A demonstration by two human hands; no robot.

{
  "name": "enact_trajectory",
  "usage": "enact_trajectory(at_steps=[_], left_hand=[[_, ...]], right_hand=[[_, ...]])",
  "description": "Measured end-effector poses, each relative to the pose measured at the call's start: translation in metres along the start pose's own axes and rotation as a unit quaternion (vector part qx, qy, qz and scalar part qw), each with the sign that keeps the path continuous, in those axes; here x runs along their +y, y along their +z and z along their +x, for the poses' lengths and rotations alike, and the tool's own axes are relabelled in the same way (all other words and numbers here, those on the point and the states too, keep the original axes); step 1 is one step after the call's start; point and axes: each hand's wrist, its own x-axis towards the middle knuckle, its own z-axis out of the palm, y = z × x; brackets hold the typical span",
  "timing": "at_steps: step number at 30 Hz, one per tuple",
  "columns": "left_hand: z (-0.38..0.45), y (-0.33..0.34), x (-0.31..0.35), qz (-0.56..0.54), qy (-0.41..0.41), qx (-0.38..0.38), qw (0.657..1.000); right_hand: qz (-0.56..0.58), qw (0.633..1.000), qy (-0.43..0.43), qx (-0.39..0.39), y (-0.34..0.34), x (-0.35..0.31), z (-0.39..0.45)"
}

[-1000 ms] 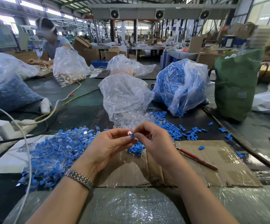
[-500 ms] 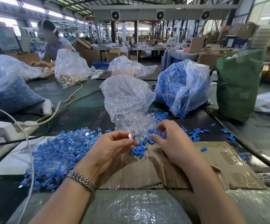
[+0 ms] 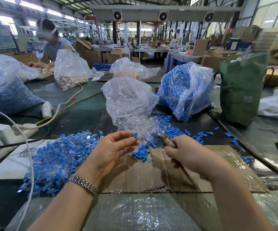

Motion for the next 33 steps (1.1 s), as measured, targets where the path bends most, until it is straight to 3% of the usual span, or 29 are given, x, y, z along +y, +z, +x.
enact_trajectory(at_steps=[3,6,25,29,33], left_hand=[[0.000,0.001,0.000,0.001,0.011,-0.005,1.000],[-0.001,0.002,0.001,0.009,0.021,-0.003,1.000],[-0.007,0.007,0.001,0.114,0.057,0.010,0.992],[-0.007,0.008,0.000,0.123,0.068,0.018,0.990],[-0.005,0.005,0.000,0.135,0.070,0.014,0.988]], right_hand=[[0.071,0.991,-0.022,-0.108,0.003,-0.022,-0.001],[0.082,0.986,-0.022,-0.144,0.011,-0.040,-0.003],[0.123,0.988,-0.026,-0.094,0.031,-0.038,-0.011],[0.094,0.992,-0.048,-0.065,0.037,-0.039,-0.010],[0.078,0.993,-0.039,-0.082,0.037,-0.042,-0.008]])
